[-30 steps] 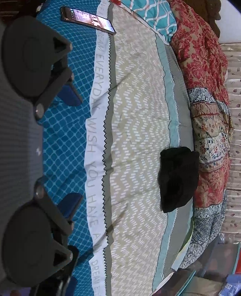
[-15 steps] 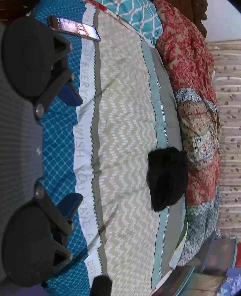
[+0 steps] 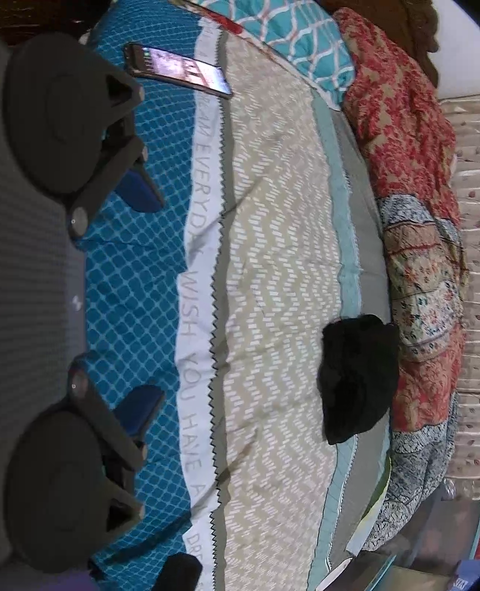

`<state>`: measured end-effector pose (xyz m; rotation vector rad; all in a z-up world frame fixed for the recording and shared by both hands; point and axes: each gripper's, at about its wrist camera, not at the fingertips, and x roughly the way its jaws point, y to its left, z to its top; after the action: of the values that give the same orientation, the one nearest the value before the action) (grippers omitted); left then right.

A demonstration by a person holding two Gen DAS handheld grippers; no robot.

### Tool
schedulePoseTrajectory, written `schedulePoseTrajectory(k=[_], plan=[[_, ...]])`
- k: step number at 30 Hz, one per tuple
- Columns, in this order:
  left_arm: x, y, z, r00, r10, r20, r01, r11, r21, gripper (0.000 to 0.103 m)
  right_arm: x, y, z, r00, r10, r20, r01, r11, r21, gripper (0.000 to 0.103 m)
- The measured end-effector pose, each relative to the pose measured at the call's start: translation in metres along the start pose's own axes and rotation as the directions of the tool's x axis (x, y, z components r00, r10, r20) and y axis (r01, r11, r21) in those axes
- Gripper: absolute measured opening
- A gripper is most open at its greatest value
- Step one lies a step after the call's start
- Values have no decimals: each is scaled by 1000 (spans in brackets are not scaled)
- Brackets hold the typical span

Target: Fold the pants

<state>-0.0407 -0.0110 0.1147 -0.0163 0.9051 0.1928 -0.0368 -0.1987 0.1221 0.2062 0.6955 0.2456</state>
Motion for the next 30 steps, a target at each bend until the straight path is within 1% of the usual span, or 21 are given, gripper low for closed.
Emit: schedulePoseTrajectory(k=[4,7,10,14,17,25,30], plan=[[0,3,-2,999,-10,-39,9,1000,-30,103,4,3,-2,1000,3,-18,-3,1000,-1,103],[1,-1,-4,999,20,-37,-20,1000,-8,103,5,3,-1,1000,4,-24,-4,1000,11,103],[2,-2,-2,998,5,-59,-5,1000,3,103,2,0,3,1000,-10,-9,10,1000,27,103],[0,-3,-2,998,-14,-59,14,1000,-4,103,-3,-5,6,1000,-20,16,19,998,56,103],[0,-5,-2,998,-3,-58,3,1000,4,103,-4,-7,6,999,-25,27,23,998,57,103],[2,-5,-1,998,24,-59,-23,999,24,103,-5,-6,8,1000,-1,23,0,999,44,103],[1,-8,4,998,33,-54,-30,998,49,103,-5,-3,19,1000,8,30,-9,999,41,103]])
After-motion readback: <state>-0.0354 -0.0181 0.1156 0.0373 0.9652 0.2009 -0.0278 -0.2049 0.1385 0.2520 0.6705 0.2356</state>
